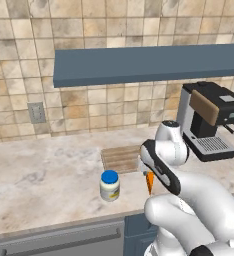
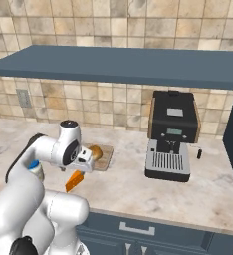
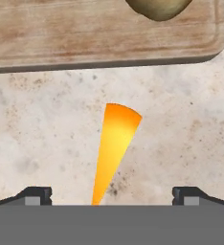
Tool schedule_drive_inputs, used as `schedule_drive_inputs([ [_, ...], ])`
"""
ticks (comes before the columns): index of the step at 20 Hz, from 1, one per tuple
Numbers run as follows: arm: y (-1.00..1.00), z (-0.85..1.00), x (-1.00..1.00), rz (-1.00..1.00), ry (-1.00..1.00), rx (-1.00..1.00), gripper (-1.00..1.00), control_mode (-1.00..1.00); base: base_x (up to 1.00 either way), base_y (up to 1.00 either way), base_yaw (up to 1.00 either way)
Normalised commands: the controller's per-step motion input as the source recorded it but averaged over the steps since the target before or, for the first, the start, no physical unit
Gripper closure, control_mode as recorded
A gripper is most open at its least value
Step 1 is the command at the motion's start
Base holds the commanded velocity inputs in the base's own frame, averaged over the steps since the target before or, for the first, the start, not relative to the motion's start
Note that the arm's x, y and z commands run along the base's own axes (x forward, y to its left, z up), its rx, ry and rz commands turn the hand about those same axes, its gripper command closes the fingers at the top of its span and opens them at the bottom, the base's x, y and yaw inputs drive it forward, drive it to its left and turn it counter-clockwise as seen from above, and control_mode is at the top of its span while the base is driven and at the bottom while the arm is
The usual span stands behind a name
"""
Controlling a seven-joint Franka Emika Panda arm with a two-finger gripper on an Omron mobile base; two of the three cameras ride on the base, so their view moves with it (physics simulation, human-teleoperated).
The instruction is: Retrieve the reheated potato from the microwave, then place the potato, cheese, and condiment on the cutting board.
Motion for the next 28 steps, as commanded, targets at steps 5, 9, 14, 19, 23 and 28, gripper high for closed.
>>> schedule_drive_inputs([
  [5,0.02,-0.32,0.16,-0.17,0.0,-0.08,-1.0,-1.0,0.0,0.0,0.0],
  [9,0.01,-0.22,0.18,-0.1,0.0,-0.04,-1.0,-1.0,0.0,0.0,0.0],
  [14,0.0,-0.31,0.01,-0.1,0.01,-0.01,-1.0,-1.0,0.0,0.0,0.0],
  [19,0.0,-0.36,0.0,-0.11,0.03,-0.03,-1.0,-1.0,0.0,0.0,0.0],
  [23,0.0,-0.45,0.01,-0.08,0.03,-0.01,-1.0,-1.0,0.0,0.0,0.0],
  [28,0.0,-0.38,0.0,-0.08,0.05,0.0,-1.0,-1.0,0.0,0.0,0.0],
])
